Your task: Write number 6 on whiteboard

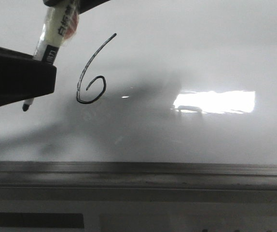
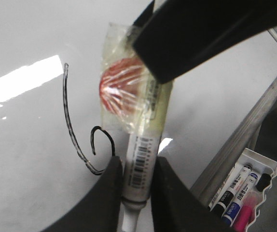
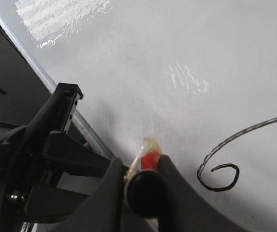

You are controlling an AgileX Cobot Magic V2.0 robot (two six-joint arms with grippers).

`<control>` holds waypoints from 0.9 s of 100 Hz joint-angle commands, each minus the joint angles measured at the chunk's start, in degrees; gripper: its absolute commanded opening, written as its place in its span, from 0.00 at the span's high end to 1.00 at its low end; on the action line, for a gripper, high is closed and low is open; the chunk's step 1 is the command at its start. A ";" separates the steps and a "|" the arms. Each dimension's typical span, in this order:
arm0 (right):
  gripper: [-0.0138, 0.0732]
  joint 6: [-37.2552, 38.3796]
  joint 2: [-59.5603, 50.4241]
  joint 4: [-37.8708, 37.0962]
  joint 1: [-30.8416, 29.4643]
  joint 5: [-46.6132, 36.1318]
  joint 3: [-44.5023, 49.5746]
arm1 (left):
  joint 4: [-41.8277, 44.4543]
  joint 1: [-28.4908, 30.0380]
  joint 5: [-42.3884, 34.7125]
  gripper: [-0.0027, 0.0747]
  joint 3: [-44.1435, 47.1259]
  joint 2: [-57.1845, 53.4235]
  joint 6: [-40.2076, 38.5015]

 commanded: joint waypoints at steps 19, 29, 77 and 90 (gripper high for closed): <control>0.91 -0.82 -1.71 0.23 -0.06 -3.81 -2.31 | -0.86 -0.21 -5.00 0.99 -1.57 -0.31 -0.38; 0.88 -0.82 -1.71 0.23 -0.06 -3.81 -2.31 | -0.86 -0.21 -5.00 0.99 -1.57 -0.31 -0.38; 0.28 -0.82 -1.81 0.23 -2.26 -0.86 -2.31 | -31.90 -0.14 2.29 0.99 -1.57 -0.31 -12.18; 0.30 -0.82 -1.81 0.53 -2.26 -0.62 -2.31 | -33.09 -0.14 4.06 0.99 -1.57 -0.18 -12.18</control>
